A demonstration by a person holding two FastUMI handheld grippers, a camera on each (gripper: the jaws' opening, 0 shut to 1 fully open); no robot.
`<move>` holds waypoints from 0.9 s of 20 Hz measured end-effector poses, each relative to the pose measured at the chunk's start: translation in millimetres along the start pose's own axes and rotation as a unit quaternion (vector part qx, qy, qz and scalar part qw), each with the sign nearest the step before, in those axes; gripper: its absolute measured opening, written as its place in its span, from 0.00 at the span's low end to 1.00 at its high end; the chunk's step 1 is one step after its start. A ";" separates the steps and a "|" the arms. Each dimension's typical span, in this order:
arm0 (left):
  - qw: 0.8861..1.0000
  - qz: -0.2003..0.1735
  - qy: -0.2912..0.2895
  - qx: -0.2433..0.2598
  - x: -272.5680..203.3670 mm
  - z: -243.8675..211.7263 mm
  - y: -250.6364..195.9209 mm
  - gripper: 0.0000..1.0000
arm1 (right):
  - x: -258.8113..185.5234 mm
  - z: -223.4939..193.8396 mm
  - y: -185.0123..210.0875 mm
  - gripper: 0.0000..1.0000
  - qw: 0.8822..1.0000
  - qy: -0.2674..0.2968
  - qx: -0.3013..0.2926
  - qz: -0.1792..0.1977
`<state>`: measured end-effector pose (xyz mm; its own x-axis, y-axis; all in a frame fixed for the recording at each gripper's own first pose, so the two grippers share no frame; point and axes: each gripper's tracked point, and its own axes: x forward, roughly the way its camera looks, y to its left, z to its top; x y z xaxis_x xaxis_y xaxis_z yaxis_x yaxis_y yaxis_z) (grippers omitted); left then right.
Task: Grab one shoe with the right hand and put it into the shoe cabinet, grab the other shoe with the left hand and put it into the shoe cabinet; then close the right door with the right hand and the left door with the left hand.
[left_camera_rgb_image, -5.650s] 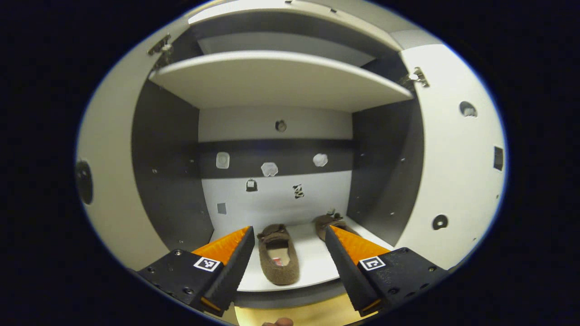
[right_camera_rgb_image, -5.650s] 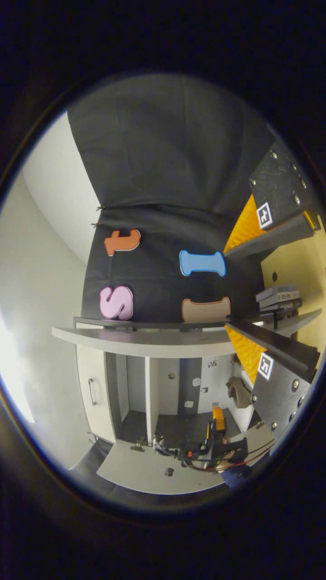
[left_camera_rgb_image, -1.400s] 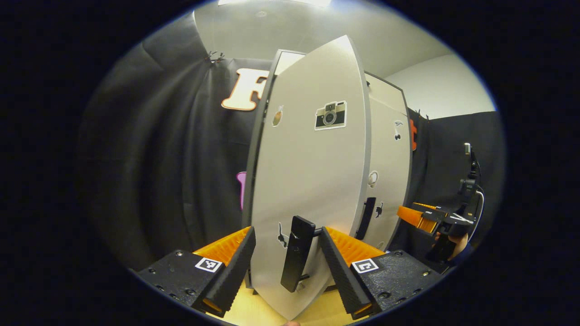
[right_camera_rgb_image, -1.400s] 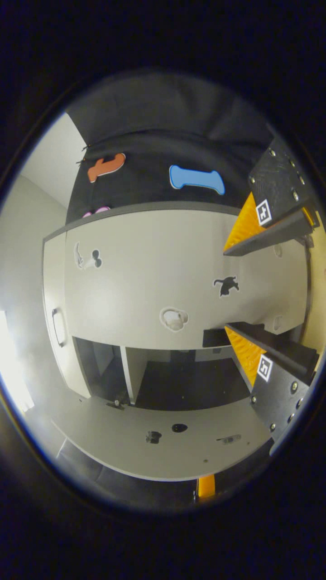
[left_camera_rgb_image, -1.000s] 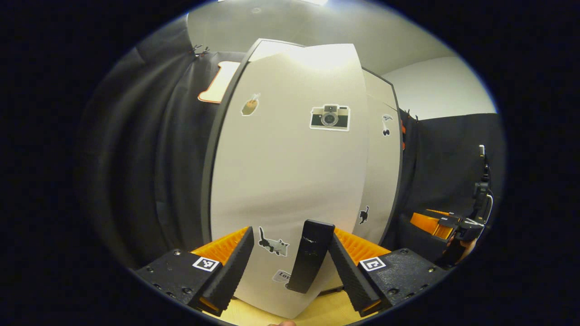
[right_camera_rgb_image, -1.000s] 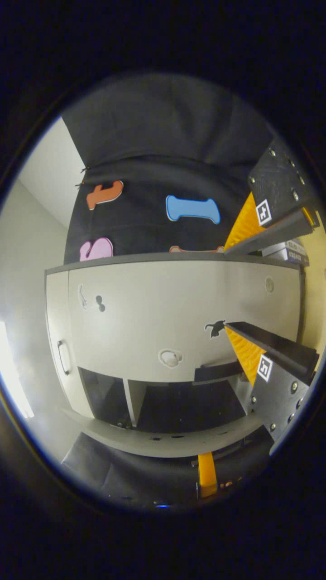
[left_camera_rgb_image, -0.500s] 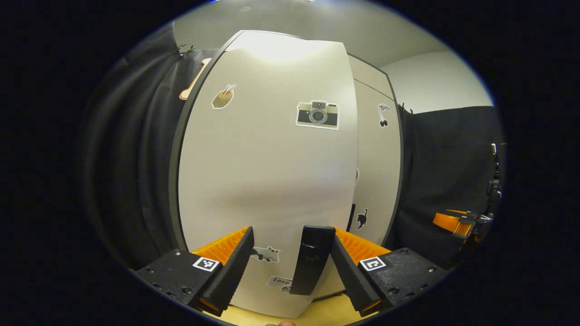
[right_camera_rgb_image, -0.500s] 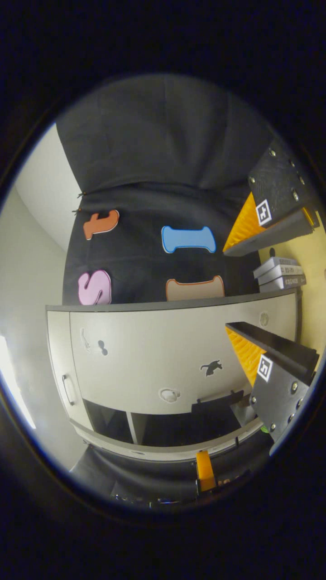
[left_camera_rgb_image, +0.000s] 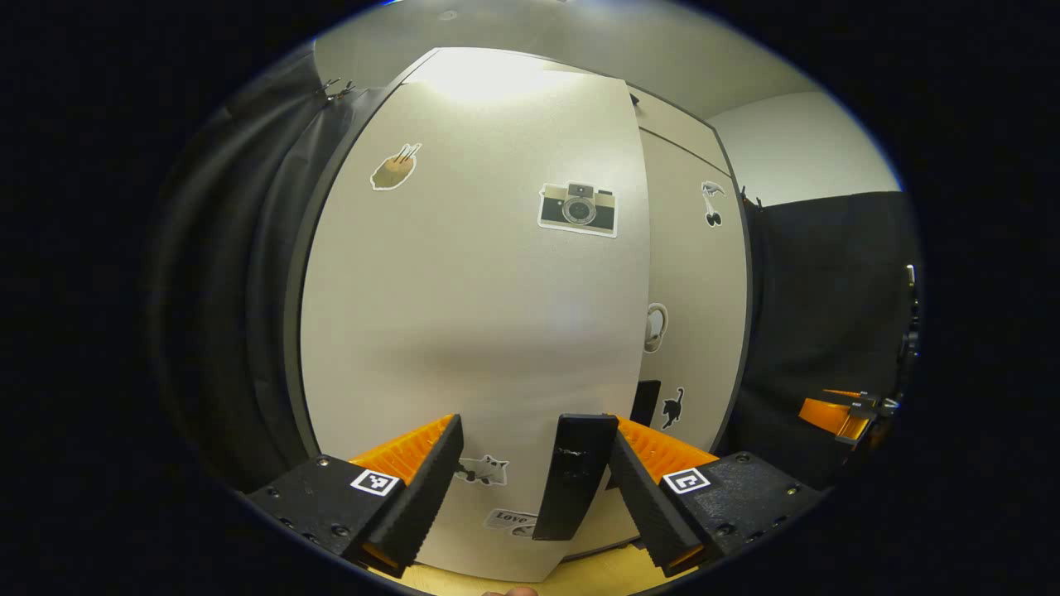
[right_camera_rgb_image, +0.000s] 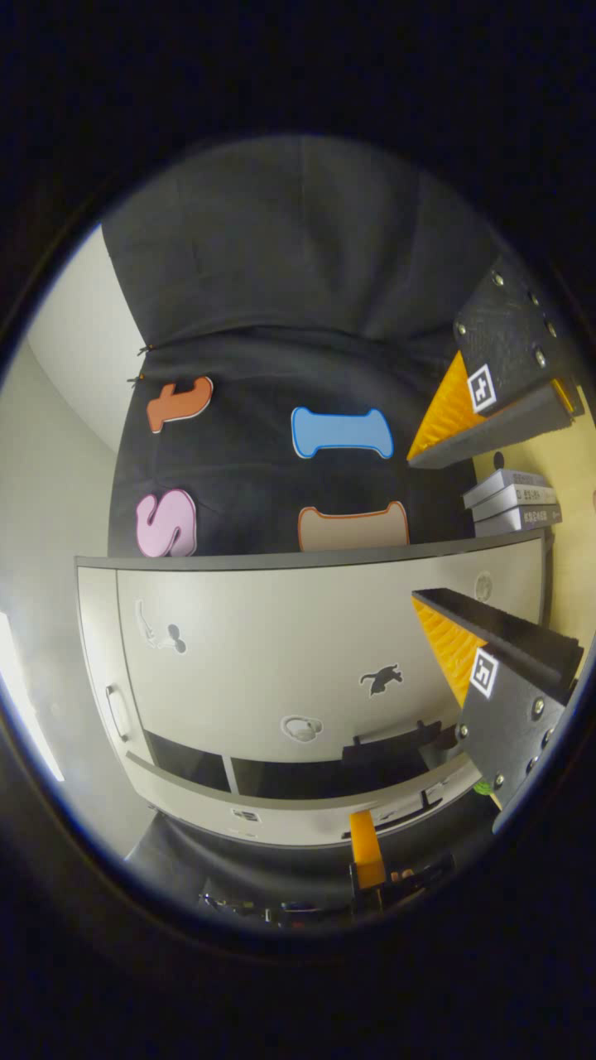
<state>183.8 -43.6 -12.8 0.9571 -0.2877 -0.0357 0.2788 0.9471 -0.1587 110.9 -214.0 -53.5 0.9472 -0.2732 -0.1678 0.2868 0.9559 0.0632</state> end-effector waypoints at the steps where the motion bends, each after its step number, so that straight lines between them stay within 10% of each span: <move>1: 1.000 -0.001 0.000 -0.004 4.3 -1.2 0.0 1.00 | 2.8 -1.9 0.5 0.88 1.000 0.000 0.001 0.003; 18: 0.999 0.029 0.001 0.029 38.3 -4.8 2.4 0.99 | 32.6 -21.5 29.9 0.89 0.998 0.019 0.000 0.057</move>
<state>220.7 -53.0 -19.2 0.9715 -0.2327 -0.0457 0.2274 0.9687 -0.0992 147.3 -192.0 -78.2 0.9677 -0.1579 -0.1965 0.1770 0.9807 0.0832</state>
